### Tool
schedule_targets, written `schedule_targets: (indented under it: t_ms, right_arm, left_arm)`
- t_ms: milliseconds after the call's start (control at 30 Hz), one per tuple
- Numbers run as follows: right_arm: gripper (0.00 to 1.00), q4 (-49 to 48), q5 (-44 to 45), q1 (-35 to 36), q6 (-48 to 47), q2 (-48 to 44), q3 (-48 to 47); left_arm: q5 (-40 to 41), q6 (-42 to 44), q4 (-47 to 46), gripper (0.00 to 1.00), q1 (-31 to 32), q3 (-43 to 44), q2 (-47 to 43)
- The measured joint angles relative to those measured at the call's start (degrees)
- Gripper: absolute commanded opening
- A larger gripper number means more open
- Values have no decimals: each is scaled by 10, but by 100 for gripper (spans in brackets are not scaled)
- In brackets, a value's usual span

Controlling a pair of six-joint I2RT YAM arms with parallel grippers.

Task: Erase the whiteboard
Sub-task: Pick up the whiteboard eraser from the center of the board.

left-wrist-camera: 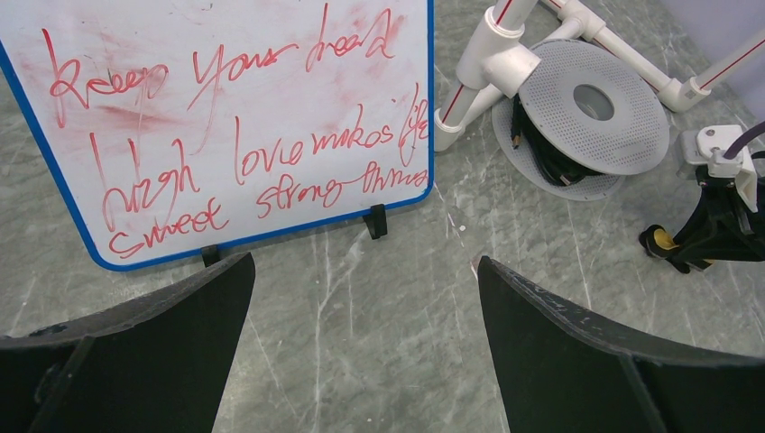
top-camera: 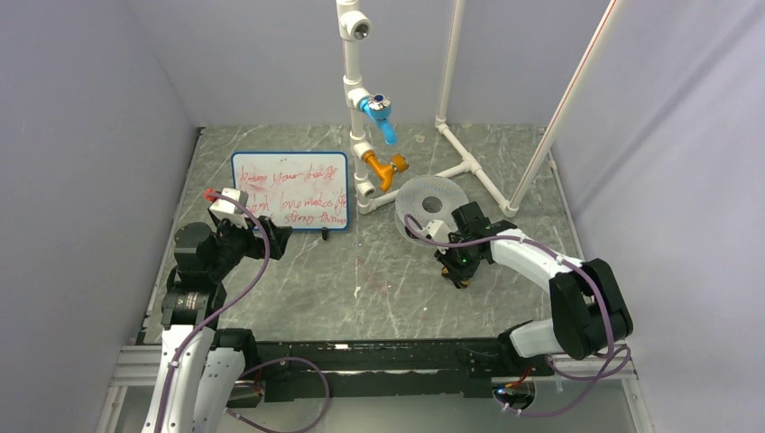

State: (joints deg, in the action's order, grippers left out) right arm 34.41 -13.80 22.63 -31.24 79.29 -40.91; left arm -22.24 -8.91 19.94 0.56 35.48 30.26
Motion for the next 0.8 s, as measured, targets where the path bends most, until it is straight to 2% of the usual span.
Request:
schedule_targets:
  t_ms: [67, 233, 333, 467, 667, 800]
  right_arm:
    - [0, 0, 0, 0, -2, -1, -1]
    - [0, 9, -7, 0, -3, -5, -4]
    - [0, 31, -32, -1, -14, -25, -9]
    - [0, 53, -76, -2, -33, -80, -24]
    - [0, 64, -119, -4, -47, -132, -34]
    - [0, 68, -135, -4, -50, -143, -34]
  left_arm:
    - [0, 0, 0, 99, 0, 0, 0]
    - [0, -5, 0, 99, -1, 0, 2]
    - [-10, -15, -4, 98, -24, 0, 19]
    - [-66, -48, -28, 99, -102, 2, 75]
    - [-183, -151, -141, 99, -272, 2, 212]
    - [-219, -183, -210, 99, -322, 12, 319]
